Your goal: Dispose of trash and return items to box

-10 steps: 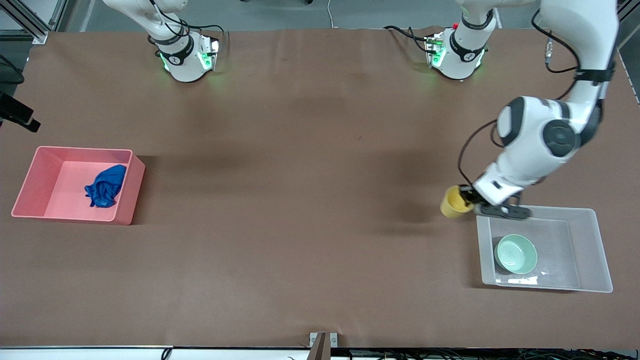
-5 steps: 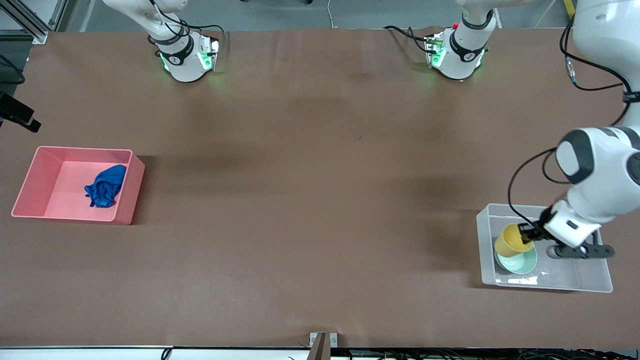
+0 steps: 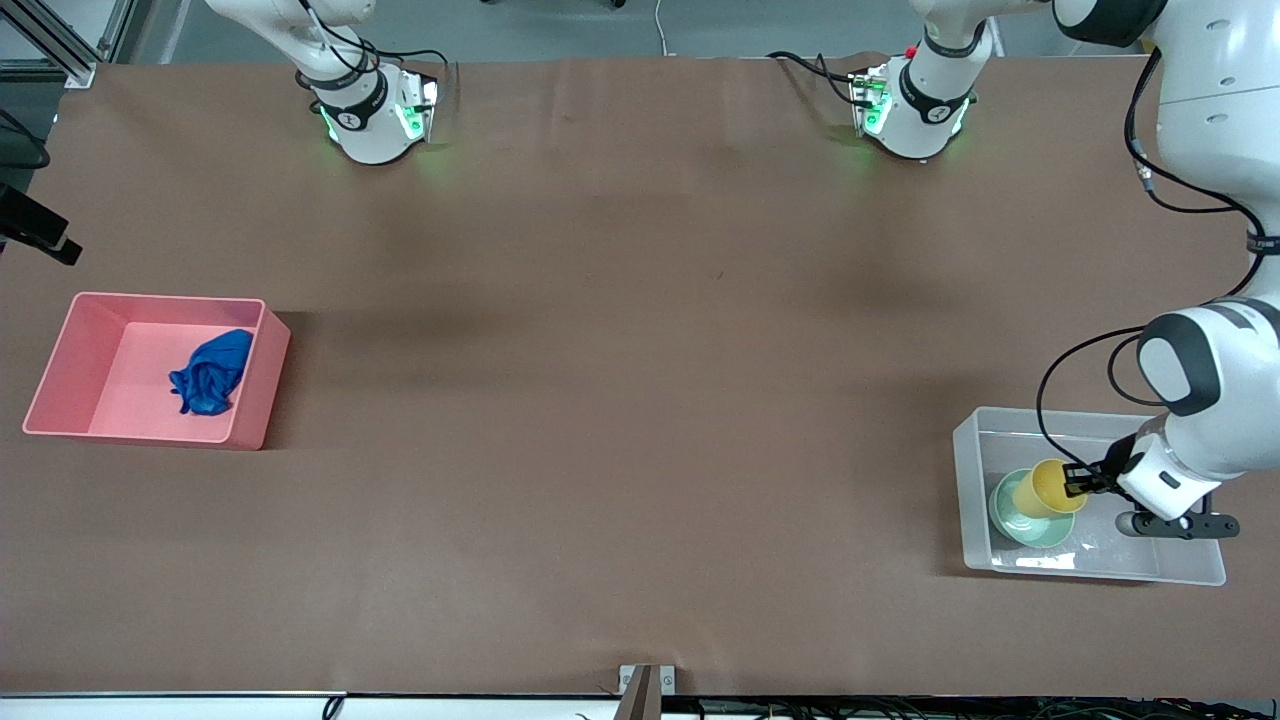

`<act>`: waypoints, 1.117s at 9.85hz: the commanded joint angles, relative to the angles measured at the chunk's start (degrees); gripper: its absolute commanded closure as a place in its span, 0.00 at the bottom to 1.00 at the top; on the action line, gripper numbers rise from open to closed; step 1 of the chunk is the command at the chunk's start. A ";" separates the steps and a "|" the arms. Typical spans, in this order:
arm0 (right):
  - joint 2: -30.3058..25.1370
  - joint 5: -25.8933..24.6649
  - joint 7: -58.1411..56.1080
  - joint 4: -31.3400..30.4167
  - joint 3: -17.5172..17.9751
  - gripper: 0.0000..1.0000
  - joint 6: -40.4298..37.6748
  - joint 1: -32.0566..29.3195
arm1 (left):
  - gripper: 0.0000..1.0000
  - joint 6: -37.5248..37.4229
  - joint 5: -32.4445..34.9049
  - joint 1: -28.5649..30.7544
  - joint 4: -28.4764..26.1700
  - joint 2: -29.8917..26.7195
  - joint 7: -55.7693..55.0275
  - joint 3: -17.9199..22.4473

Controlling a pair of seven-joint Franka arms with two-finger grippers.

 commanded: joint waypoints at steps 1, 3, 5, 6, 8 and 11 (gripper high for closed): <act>0.52 0.29 -0.57 1.19 0.05 0.00 -0.63 -0.07 | 0.87 -0.59 -0.92 -0.49 1.32 2.81 0.73 0.42; 0.52 0.21 -0.57 1.19 0.05 0.00 -0.63 -0.16 | 0.01 -0.59 -0.22 -0.06 1.41 2.20 1.77 0.42; 0.52 0.29 -0.57 1.19 0.05 0.00 -0.63 -0.16 | 0.00 -0.94 0.22 -0.23 0.45 -1.56 3.70 0.51; 0.52 0.21 -0.57 1.19 0.05 0.00 -0.63 -0.16 | 0.00 -1.11 0.66 -0.66 -2.87 -5.68 4.15 0.60; 0.52 0.21 -0.57 1.19 0.05 0.00 -0.63 -0.16 | 0.00 -1.12 0.66 -1.19 -12.77 -17.43 2.41 0.34; 0.52 0.21 -0.57 1.19 0.05 0.00 -0.63 -0.16 | 0.00 -4.95 1.36 -4.27 -25.38 -36.34 -5.92 -0.10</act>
